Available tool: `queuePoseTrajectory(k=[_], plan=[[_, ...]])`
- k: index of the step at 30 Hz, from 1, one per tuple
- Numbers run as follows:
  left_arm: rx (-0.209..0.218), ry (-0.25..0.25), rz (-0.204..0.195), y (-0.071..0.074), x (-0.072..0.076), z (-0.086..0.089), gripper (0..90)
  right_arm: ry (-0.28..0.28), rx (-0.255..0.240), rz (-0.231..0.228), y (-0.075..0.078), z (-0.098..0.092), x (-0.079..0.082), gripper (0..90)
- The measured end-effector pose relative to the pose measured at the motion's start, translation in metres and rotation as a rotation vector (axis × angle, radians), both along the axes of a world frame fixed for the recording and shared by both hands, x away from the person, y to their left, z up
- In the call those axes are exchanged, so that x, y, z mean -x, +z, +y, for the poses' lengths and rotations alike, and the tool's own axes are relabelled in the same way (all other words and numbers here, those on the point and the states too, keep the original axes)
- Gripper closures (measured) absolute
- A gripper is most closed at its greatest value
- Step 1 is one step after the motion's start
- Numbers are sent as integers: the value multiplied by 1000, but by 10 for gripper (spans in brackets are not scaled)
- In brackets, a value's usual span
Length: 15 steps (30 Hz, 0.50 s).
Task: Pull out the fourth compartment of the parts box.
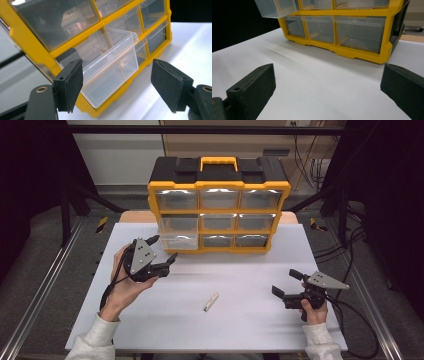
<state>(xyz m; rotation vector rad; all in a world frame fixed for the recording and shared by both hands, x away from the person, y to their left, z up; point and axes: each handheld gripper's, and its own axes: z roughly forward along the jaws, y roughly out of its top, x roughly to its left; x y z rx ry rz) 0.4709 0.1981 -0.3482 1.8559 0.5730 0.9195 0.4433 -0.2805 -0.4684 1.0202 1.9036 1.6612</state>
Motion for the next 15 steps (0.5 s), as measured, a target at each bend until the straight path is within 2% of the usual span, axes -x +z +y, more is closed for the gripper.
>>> queuePoseTrajectory(k=[2, 6, 11, 15], plan=[[31, -1, 12, -1, 1, 3, 243, 1, 1, 0, 0, 0, 0, 3], [49, 13, 32, -5, 4, 6, 219, 1, 1, 0, 0, 0, 0, 3], [118, 23, 68, -10, 6, 13, 191, 0, 1, 0, 0, 0, 0, 3], [141, 30, 82, -14, 6, 17, 176, 2, 2, -1, 0, 0, 0, 3]])
